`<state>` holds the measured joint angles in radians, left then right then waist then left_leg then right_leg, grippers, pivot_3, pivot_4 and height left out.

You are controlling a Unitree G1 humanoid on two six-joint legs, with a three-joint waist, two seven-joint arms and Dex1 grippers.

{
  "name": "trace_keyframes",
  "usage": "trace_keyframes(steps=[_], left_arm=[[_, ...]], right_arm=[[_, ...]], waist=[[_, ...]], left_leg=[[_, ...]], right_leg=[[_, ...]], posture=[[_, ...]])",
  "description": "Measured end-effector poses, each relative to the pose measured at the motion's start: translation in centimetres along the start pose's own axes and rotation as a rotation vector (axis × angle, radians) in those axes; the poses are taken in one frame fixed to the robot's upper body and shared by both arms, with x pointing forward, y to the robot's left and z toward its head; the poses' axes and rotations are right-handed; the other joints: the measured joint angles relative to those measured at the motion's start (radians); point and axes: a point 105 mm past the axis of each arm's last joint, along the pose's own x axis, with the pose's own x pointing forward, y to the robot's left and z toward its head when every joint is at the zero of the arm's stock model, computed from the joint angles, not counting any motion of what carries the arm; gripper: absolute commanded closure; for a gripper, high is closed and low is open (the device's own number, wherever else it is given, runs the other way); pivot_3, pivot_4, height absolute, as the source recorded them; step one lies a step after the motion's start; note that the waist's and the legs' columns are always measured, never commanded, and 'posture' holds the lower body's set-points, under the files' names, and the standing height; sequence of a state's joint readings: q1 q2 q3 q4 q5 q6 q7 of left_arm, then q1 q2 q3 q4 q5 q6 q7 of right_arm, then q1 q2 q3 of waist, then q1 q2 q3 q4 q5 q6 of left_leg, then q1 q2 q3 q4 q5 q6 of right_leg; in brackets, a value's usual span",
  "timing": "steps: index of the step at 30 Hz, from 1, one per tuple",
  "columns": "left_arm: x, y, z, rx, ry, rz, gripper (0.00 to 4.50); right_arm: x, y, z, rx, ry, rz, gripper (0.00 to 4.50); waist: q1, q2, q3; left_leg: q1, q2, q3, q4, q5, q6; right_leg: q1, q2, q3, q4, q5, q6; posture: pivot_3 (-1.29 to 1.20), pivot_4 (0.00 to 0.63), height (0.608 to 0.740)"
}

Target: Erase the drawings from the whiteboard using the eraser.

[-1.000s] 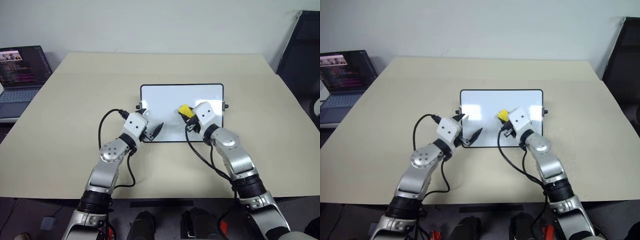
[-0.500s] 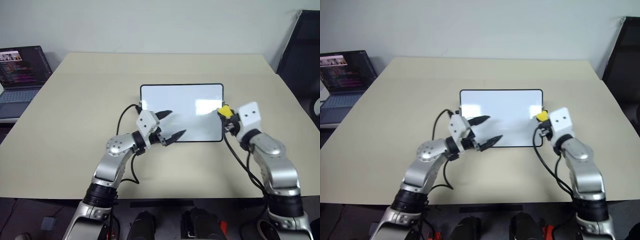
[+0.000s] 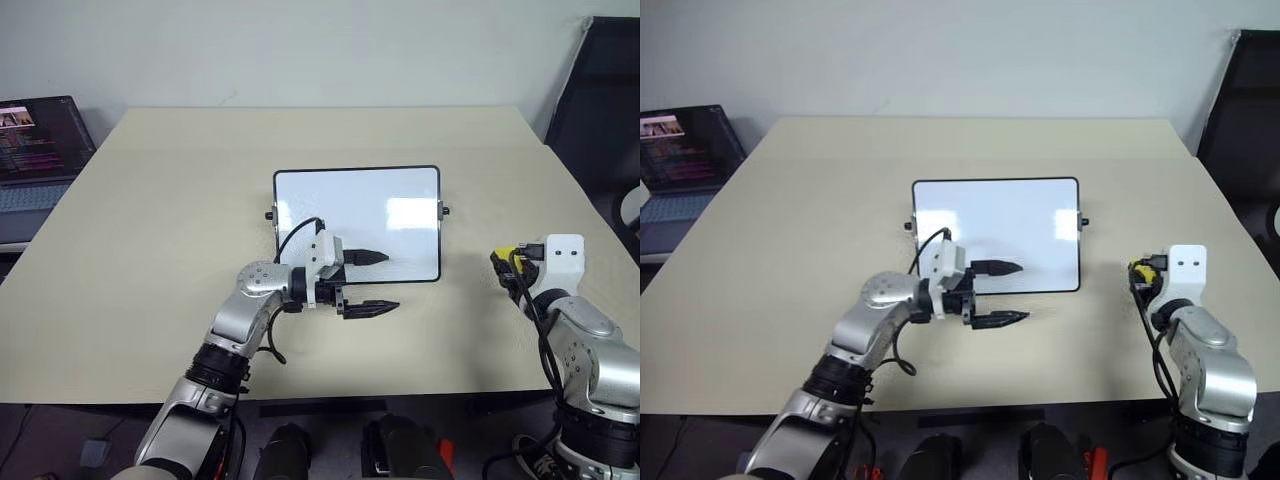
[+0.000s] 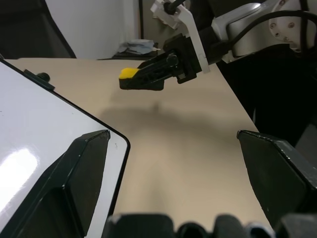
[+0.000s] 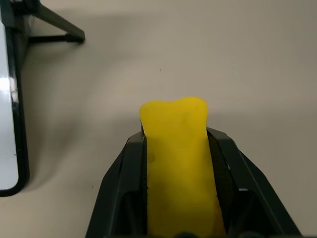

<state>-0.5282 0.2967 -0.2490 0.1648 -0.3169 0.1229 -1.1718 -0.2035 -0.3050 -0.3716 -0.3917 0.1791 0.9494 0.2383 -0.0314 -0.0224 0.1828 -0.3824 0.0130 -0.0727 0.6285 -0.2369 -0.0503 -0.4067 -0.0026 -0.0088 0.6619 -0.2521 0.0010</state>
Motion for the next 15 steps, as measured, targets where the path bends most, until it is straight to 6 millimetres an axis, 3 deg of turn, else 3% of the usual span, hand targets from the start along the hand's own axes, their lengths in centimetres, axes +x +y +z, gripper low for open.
trace_keyframes(steps=[15], left_arm=[[-0.1,-0.3,-1.3,0.04,0.068,-0.034,0.0]], right_arm=[[1.2,-0.3,-2.6,0.016,0.113,0.028,3.24]], waist=[[0.0,0.0,0.0]], left_leg=[[0.0,0.0,0.0,0.0,0.0,0.0]], right_leg=[[0.0,0.0,0.0,0.0,0.0,0.0]], posture=[[0.0,0.15,0.74]])
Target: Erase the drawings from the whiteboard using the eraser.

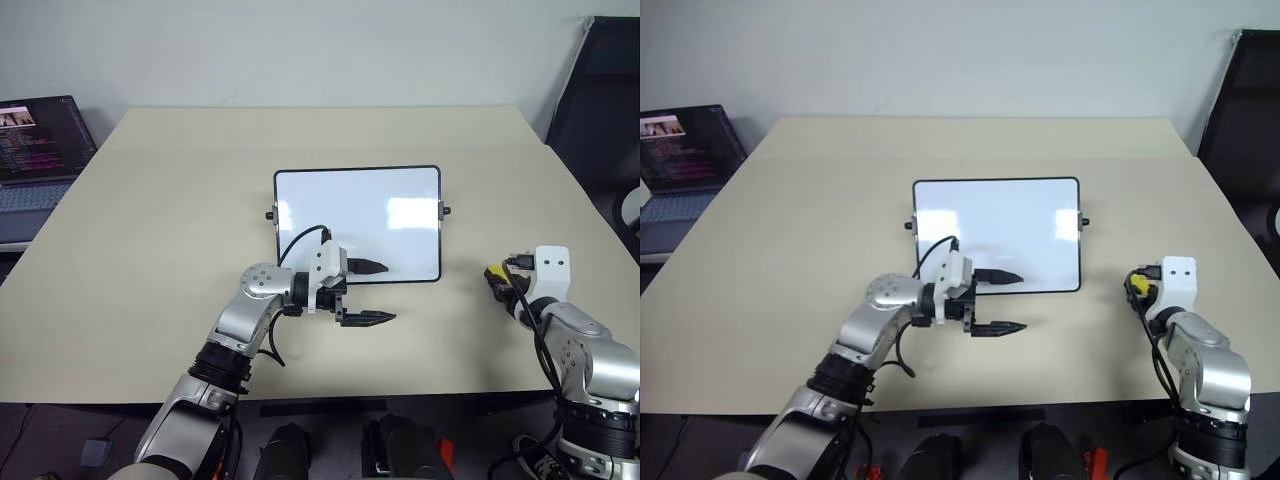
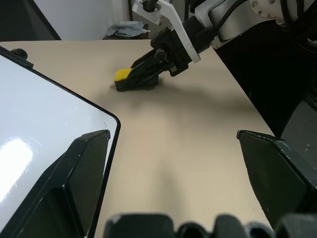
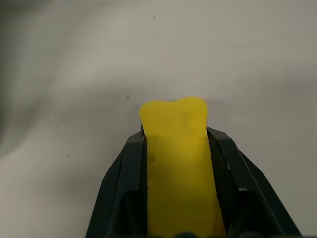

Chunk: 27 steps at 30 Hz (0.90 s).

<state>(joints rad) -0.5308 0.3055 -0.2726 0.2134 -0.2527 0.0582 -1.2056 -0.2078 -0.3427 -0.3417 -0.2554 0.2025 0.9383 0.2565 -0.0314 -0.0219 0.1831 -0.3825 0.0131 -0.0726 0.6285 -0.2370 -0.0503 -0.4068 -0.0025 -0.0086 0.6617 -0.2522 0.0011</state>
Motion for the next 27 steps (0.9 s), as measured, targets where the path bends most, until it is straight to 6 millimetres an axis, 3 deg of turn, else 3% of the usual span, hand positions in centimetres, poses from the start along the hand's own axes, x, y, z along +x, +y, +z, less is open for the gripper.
trace_keyframes(steps=[4,13,14,27], left_arm=[[0.0,0.1,0.0,0.001,0.001,0.01,0.0],[0.0,0.2,0.0,0.0,0.002,0.018,0.0],[0.0,0.2,0.0,0.0,0.002,0.019,0.0],[-0.5,0.7,-0.1,-0.006,0.016,0.065,0.0]], right_arm=[[0.2,0.2,0.0,0.008,-0.002,0.014,3.24],[0.6,0.5,0.9,0.017,-0.03,0.021,0.15],[0.7,0.5,1.1,0.017,-0.038,0.02,0.02],[0.4,0.3,1.4,0.034,-0.054,0.001,0.02]], waist=[[0.0,0.0,0.0],[0.0,0.0,0.0],[0.0,0.0,0.0],[0.0,0.0,0.0]], left_leg=[[0.0,0.0,0.0,0.0,0.0,0.0],[0.0,0.0,0.0,0.0,0.0,0.0],[0.0,0.0,0.0,0.0,0.0,0.0],[0.0,0.0,0.0,0.0,0.0,0.0]], right_leg=[[0.0,0.0,0.0,0.0,0.0,0.0],[0.0,0.0,0.0,0.0,0.0,0.0],[0.0,0.0,0.0,0.0,0.0,0.0],[0.0,0.0,0.0,0.0,0.0,0.0]], posture=[[0.0,0.15,0.74],[0.0,0.15,0.74],[0.0,0.15,0.74],[0.0,0.15,0.74]])
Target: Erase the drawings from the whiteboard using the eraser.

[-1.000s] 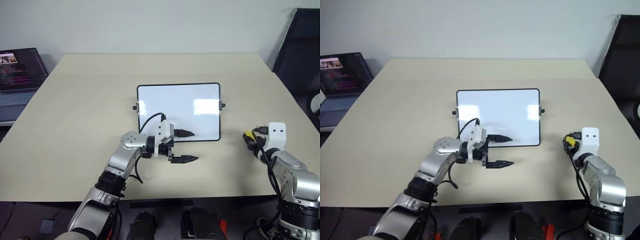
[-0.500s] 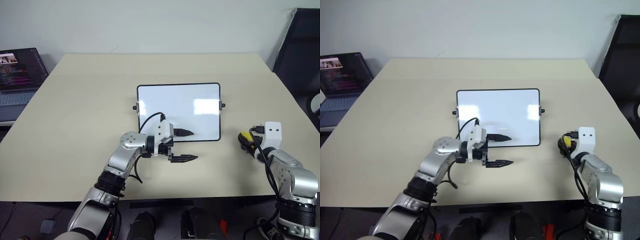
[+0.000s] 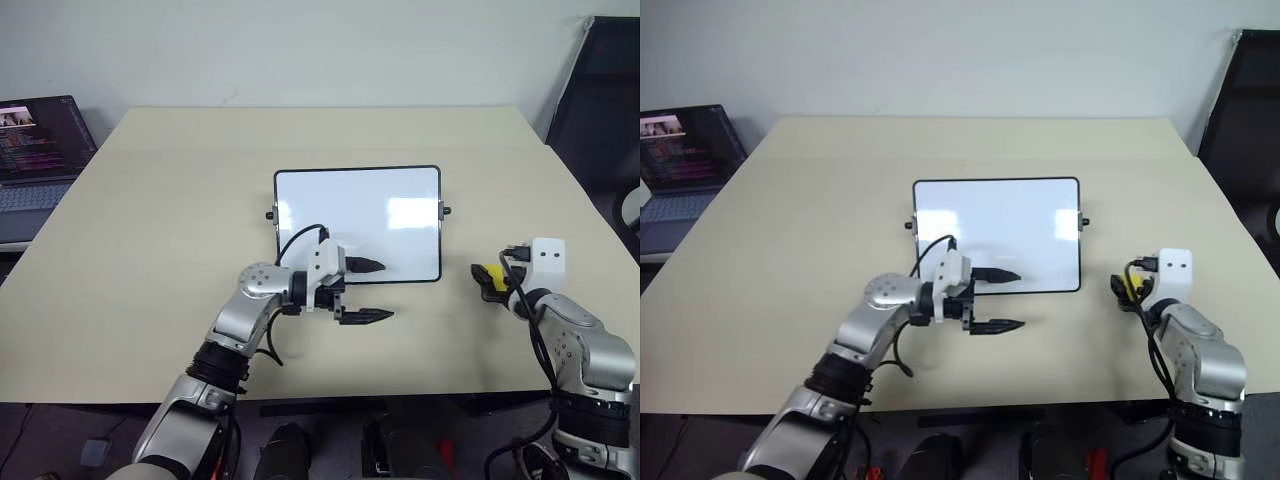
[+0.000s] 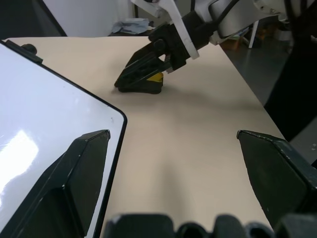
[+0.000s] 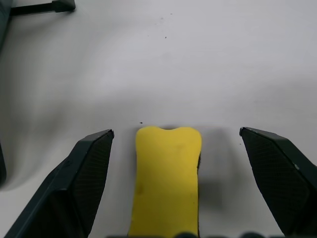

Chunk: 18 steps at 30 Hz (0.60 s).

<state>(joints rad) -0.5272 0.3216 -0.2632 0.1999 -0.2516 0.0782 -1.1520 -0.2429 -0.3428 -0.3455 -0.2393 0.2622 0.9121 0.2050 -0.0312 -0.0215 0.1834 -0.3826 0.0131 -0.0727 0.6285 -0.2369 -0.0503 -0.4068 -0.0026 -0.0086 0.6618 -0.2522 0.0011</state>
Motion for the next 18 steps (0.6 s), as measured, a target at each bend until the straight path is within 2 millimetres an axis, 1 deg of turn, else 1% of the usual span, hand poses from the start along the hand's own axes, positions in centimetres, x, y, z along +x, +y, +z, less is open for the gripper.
trace_keyframes(steps=[2,5,8,10,12,16,18], left_arm=[[-0.5,0.4,0.1,0.002,-0.007,0.053,0.0],[-1.7,1.3,-0.1,-0.016,-0.015,0.187,0.0],[-2.7,1.0,-0.9,-0.034,-0.016,0.294,0.0],[-3.5,0.4,-2.2,-0.069,0.006,0.386,0.0],[-4.4,0.0,-3.1,-0.101,0.016,0.488,0.0],[-6.6,-0.8,-3.8,-0.115,0.036,0.687,0.0],[-7.8,-1.8,-4.5,-0.136,0.063,0.783,0.0]], right_arm=[[-0.6,-0.1,0.6,0.003,-0.028,-0.005,0.02],[-1.8,-0.1,1.4,0.007,-0.078,-0.001,0.02],[-3.0,0.0,1.9,0.047,-0.135,-0.003,0.02],[-3.9,-0.1,1.0,0.048,-0.134,-0.008,0.02],[-4.8,0.1,-0.2,0.059,-0.126,-0.007,0.02],[-6.7,1.5,-2.2,-0.005,-0.133,0.039,0.02],[-7.7,2.2,-3.6,-0.046,-0.141,0.056,0.02]], waist=[[0.0,0.0,0.0],[0.0,0.0,0.0],[0.0,0.0,0.0],[0.002,0.0,0.0],[0.003,0.001,0.0],[0.003,0.001,0.0],[0.002,0.001,0.0]], left_leg=[[0.0,0.0,0.0,0.0,0.0,0.0],[0.0,0.0,0.0,-0.001,0.0,0.0],[0.0,0.001,-0.001,-0.001,0.0,0.0],[-0.001,0.001,-0.001,-0.001,0.0,0.0],[-0.001,0.001,-0.002,-0.001,0.0,0.0],[0.0,0.001,-0.002,-0.001,0.0,0.0],[0.001,0.002,-0.002,-0.001,0.0,0.0]], right_leg=[[0.0,0.0,0.0,0.0,0.0,0.0],[0.0,0.0,0.001,0.0,0.0,0.0],[0.0,0.0,0.002,-0.001,0.0,0.0],[0.0,0.0,0.002,-0.001,0.0,0.0],[0.0,-0.001,0.002,-0.001,0.0,0.0],[0.0,-0.002,0.002,-0.001,0.0,0.0],[0.0,-0.003,0.002,-0.001,-0.001,-0.001]], posture=[[0.0,0.15,0.74],[0.0,0.15,0.74],[0.0,0.15,0.74],[0.0,0.15,0.74],[0.0,0.15,0.74],[0.0,0.15,0.74],[0.0,0.15,0.74]])
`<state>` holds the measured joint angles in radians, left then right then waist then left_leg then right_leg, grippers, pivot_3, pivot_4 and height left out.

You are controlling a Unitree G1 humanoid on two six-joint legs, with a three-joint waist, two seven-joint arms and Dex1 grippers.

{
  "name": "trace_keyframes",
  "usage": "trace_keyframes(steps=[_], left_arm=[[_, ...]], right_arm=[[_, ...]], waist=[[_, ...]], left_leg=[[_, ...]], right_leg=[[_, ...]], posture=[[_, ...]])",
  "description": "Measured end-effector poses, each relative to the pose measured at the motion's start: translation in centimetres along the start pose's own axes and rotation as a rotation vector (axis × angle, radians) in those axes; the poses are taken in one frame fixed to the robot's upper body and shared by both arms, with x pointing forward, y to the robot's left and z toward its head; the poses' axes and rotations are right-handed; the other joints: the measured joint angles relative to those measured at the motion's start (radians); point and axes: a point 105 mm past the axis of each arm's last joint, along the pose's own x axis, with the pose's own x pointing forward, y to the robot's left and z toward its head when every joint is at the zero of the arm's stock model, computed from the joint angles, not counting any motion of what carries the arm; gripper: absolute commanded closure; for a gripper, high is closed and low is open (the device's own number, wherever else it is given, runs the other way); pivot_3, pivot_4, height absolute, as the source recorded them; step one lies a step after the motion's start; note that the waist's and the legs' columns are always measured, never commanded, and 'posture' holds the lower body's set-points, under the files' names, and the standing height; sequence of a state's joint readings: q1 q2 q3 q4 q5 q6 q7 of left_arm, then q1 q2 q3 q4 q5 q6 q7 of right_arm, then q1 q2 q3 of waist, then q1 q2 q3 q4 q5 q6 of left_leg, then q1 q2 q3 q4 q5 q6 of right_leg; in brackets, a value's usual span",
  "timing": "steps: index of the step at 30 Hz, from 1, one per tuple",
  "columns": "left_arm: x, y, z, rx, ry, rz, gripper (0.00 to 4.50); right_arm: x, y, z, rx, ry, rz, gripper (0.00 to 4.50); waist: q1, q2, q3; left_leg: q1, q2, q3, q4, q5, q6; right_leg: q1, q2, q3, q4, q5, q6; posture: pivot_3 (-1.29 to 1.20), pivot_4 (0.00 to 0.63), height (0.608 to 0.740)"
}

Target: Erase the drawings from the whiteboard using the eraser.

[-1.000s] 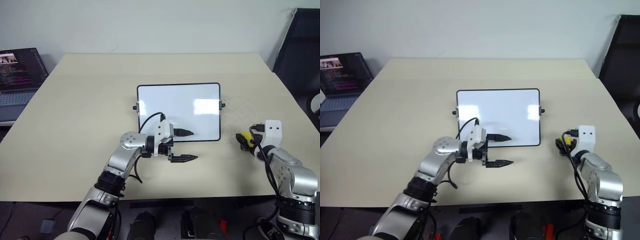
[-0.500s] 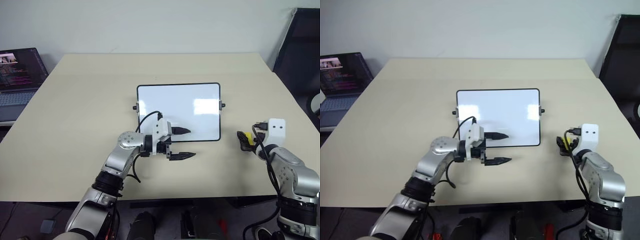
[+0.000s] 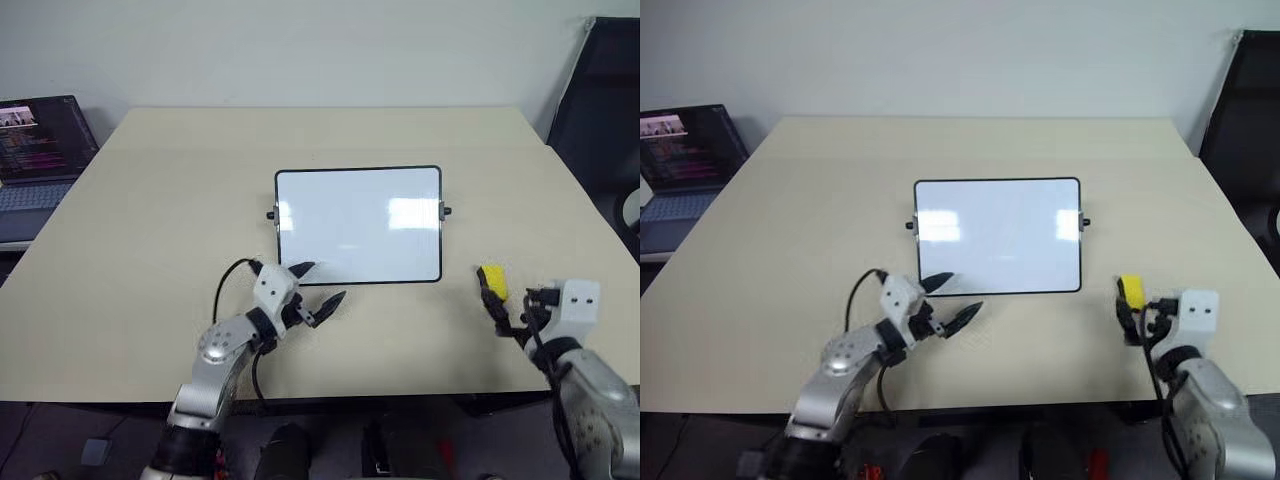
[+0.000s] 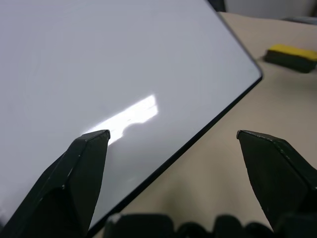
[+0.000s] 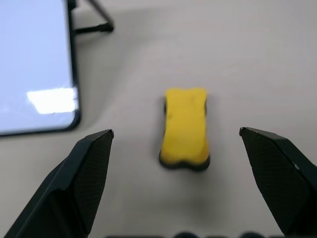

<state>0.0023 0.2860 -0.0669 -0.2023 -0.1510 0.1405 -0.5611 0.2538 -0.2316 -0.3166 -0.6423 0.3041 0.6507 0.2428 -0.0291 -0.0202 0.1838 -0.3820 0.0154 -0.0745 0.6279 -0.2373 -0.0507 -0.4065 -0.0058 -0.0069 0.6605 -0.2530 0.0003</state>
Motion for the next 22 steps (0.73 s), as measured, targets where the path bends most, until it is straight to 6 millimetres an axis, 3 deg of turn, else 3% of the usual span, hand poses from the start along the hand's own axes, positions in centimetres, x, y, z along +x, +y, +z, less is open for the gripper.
trace_keyframes(steps=[5,13,19,22], left_arm=[[-2.3,-0.3,-1.2,-0.062,0.029,0.157,0.0],[-5.8,1.3,-2.6,-0.102,0.066,0.397,0.0],[-6.5,1.4,-1.4,-0.113,0.017,0.466,0.0],[-7.9,0.9,-1.0,-0.105,0.027,0.49,0.0]], right_arm=[[-1.7,0.9,-1.8,-0.053,-0.042,-0.019,0.02],[-1.8,2.1,-2.5,-0.053,-0.109,-0.051,0.02],[-1.5,2.5,-2.7,-0.051,-0.125,-0.058,0.02],[-1.8,2.5,-3.5,-0.042,-0.099,-0.06,0.02]], waist=[[0.001,0.0,0.0],[0.001,0.0,0.001],[0.002,-0.001,0.001],[0.001,-0.001,0.001]], left_leg=[[0.0,0.007,0.0,0.0,0.0,-0.001],[0.0,0.01,0.002,0.0,-0.002,-0.004],[-0.001,0.01,0.003,0.0,-0.004,-0.006],[-0.001,0.011,0.003,0.0,-0.006,-0.009]], right_leg=[[0.0,-0.003,-0.001,-0.002,-0.004,-0.007],[-0.001,-0.003,-0.002,-0.003,-0.005,-0.008],[-0.001,-0.003,-0.002,-0.004,-0.005,-0.009],[-0.001,-0.001,-0.002,-0.004,-0.007,-0.01]], posture=[[0.0,0.15,0.74],[0.0,0.15,0.74],[0.0,0.15,0.74],[0.0,0.15,0.74]])
